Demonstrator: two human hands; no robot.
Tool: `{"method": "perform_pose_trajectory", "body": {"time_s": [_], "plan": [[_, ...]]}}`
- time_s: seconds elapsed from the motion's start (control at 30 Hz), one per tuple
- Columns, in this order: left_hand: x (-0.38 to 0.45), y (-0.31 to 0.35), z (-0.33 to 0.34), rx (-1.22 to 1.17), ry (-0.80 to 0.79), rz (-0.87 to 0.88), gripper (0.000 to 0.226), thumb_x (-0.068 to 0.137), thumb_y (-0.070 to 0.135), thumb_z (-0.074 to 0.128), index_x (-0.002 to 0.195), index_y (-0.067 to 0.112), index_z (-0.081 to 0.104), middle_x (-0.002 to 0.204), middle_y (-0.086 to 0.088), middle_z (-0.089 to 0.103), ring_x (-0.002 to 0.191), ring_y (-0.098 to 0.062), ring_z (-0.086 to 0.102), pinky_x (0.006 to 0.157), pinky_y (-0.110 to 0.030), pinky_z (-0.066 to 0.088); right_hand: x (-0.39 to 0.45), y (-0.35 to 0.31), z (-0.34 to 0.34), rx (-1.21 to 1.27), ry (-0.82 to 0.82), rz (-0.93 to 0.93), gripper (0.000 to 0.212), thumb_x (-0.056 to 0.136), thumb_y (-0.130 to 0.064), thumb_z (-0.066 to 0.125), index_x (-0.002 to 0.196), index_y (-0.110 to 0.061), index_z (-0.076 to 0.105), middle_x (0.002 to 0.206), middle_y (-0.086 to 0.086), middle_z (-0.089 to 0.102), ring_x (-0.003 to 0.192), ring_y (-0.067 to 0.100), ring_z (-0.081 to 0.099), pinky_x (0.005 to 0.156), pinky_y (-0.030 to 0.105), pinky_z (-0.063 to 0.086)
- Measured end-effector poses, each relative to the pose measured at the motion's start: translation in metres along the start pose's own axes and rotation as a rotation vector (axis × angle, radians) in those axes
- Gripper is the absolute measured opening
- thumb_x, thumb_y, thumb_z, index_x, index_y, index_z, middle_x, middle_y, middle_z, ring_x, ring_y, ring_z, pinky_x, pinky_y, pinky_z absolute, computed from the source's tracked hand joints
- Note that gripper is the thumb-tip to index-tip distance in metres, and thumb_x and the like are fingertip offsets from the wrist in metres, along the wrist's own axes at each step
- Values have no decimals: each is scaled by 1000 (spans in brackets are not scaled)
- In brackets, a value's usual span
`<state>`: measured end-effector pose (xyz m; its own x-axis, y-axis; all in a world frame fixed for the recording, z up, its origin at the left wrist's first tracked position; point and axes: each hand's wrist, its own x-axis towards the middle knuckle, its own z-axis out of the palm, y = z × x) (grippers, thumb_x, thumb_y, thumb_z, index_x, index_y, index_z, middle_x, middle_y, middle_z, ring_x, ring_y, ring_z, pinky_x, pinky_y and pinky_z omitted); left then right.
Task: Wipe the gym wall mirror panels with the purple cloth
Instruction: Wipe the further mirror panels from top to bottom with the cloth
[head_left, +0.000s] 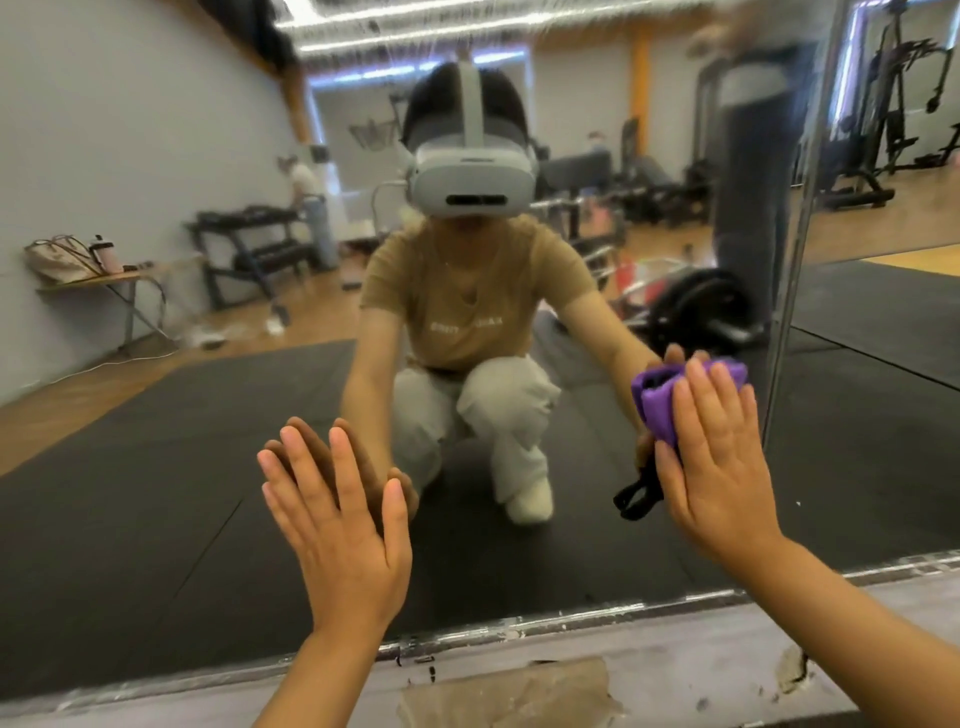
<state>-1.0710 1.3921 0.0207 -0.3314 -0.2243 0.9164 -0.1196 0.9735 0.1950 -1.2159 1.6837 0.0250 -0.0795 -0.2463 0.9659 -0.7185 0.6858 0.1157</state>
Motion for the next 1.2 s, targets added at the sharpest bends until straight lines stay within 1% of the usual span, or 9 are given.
{"method": "perform_pose_trajectory", "body": {"time_s": [0.1, 0.23, 0.37, 0.57, 0.73, 0.87, 0.97, 1.07, 1.2], "plan": [[-2, -2, -6, -24, -39, 13, 69, 102, 36, 39, 160, 9, 12, 167, -19, -7, 153, -41, -10, 124, -50, -7, -64, -1, 5, -14, -100, -77, 58, 111, -28, 27, 162, -13, 6, 170, 3, 2, 157, 26, 4, 127, 46, 5], [-16, -8, -10, -38, -96, 37, 68, 104, 42, 32, 162, 17, 7, 168, -10, -12, 154, -36, -13, 125, -44, -9, -139, 8, -1, -104, -309, -144, 55, 112, -28, 18, 163, -13, 5, 170, 4, 1, 157, 25, 2, 127, 44, 2], [-42, -18, -6, 31, -148, 65, 67, 106, 51, 22, 162, 19, 4, 168, -8, -15, 153, -34, -16, 125, -43, -10, -158, 15, -7, -119, -441, -172, 54, 111, -27, 9, 162, -12, 1, 170, 4, -3, 157, 24, -2, 127, 41, -3], [-57, -21, 6, 72, -154, 57, 67, 107, 49, 21, 161, 15, 0, 167, -10, -18, 152, -38, -17, 124, -48, -10, -148, 17, -9, -127, -392, -200, 54, 111, -24, 13, 162, -11, 2, 170, 6, -2, 157, 24, 0, 127, 41, -1], [-56, -23, 6, 67, -160, 57, 67, 106, 48, 22, 161, 18, -3, 167, -9, -19, 152, -38, -18, 124, -49, -11, -76, 8, -3, -72, -95, 51, 60, 110, -24, 29, 161, -7, 1, 170, 7, -6, 157, 26, 0, 127, 42, 3], [-57, -22, 6, 50, -146, 52, 69, 105, 45, 27, 162, 18, -1, 167, -9, -18, 152, -39, -16, 124, -49, -10, -53, 9, 0, -9, -27, 122, 61, 109, -22, 30, 161, -10, 0, 170, 2, -7, 157, 23, -1, 127, 41, 3], [-57, -22, 5, 47, -142, 43, 71, 103, 41, 33, 162, 17, 0, 167, -10, -16, 153, -40, -15, 124, -49, -9, -102, 9, 5, -36, -95, 66, 58, 111, -23, 29, 161, -7, 4, 170, 7, -1, 156, 28, 3, 127, 44, 6], [-57, -20, 6, 62, -153, 37, 69, 106, 45, 26, 161, 13, 2, 167, -12, -17, 152, -39, -16, 124, -49, -10, -159, 4, 4, -72, -237, 27, 57, 112, -27, 24, 162, -8, 3, 170, 10, 0, 156, 29, 2, 127, 45, 4], [-56, -19, 6, 104, -200, 34, 69, 107, 46, 19, 160, 7, 0, 165, -16, -20, 151, -40, -21, 123, -49, -15, -165, -2, 4, -78, -264, 81, 57, 112, -28, 22, 162, -8, 2, 170, 9, -1, 157, 27, 1, 127, 44, 1]]}}
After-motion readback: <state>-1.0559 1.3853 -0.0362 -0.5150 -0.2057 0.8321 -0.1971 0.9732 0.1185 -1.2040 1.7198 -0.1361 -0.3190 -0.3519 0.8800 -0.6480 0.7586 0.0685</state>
